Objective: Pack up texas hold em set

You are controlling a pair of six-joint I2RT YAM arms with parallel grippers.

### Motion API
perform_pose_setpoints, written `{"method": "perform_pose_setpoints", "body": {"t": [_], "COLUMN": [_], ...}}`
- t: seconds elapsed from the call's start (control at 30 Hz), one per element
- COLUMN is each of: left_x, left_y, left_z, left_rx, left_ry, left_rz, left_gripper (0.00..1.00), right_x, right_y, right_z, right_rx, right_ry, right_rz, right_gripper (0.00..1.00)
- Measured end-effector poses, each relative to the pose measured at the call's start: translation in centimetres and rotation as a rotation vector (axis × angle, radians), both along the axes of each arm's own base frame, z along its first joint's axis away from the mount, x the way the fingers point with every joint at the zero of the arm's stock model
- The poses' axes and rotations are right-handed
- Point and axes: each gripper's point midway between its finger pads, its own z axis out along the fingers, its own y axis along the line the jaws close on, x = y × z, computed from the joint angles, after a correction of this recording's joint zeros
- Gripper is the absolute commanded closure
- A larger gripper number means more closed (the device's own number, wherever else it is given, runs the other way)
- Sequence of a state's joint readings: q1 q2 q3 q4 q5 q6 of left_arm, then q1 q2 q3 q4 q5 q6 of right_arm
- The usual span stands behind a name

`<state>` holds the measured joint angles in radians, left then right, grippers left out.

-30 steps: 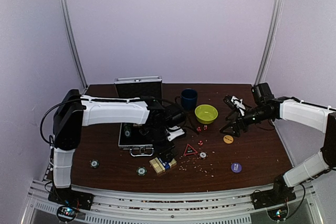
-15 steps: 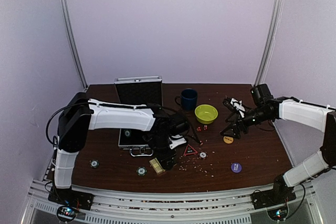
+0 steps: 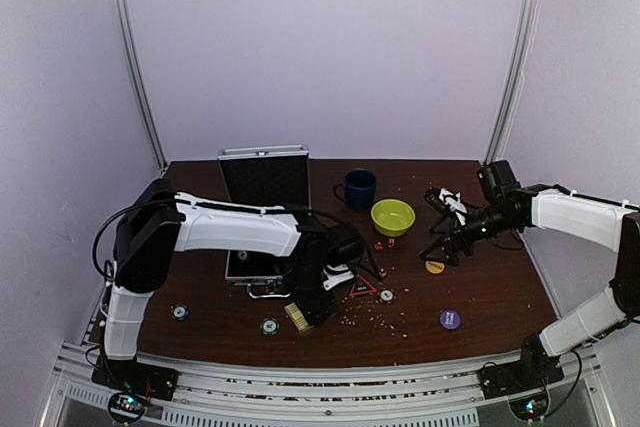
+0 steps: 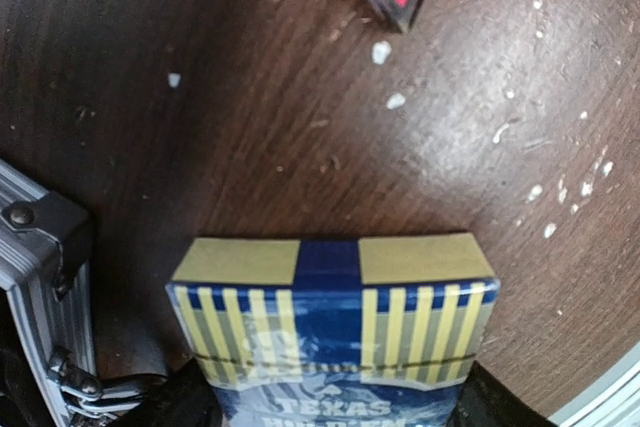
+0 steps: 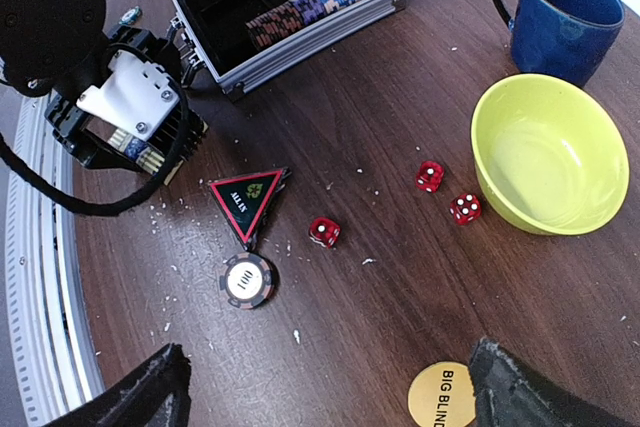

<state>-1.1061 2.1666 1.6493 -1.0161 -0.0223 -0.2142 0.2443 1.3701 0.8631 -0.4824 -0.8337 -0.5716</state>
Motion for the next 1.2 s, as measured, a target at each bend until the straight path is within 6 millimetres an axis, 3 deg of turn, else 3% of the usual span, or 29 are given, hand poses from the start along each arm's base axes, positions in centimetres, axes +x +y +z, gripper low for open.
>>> {"method": "perform_pose_setpoints", "body": {"t": [0.17,0.37,0.53,0.67,0.73,0.83,0.93,1.07,1.2], "left_x": [-0.1,0.0,1.4,5.5,7.9,10.8,12.2,13.8,14.7], "left_y": [0.0,0.0,2.7,5.4,6.8,9.1,10.9,11.1,10.7], "left_z": [-0.1,0.7,5.2,9.7,10.5,9.5,7.1,5.1,4.8], "left_rx": [0.001,-0.013,-0.052,-0.105,-0.108,-0.032,0.06,0.093,0.09], "left_ry": [0.006,-0.012,-0.165,-0.324,-0.402,-0.496,-0.503,-0.495,-0.511], "left_rz": [-0.003,-0.106,-0.207,-0.172,-0.164,-0.194,-0.251,-0.291,-0.321], "left_gripper": [0.42,0.43,0.43,0.49,0.54,0.52,0.51,0.51,0.49], "right_x": [0.0,0.0,-0.1,-0.1,-0.1,-0.2,-0.3,-0.3,-0.4], "right_y": [0.0,0.0,0.0,0.0,0.0,0.0,-0.1,-0.1,-0.1], "right_z": [0.0,0.0,0.0,-0.1,-0.1,-0.1,-0.2,-0.2,-0.2], "right_rx": [-0.001,-0.002,-0.002,-0.003,-0.003,-0.004,-0.005,-0.006,-0.007], "right_ry": [-0.001,-0.004,-0.001,0.0,0.0,0.004,0.01,0.012,0.014], "right_rz": [0.001,0.003,0.004,0.004,0.004,0.005,0.005,0.006,0.006], "right_gripper": [0.03,0.03,0.03,0.03,0.03,0.03,0.03,0.03,0.03]}}
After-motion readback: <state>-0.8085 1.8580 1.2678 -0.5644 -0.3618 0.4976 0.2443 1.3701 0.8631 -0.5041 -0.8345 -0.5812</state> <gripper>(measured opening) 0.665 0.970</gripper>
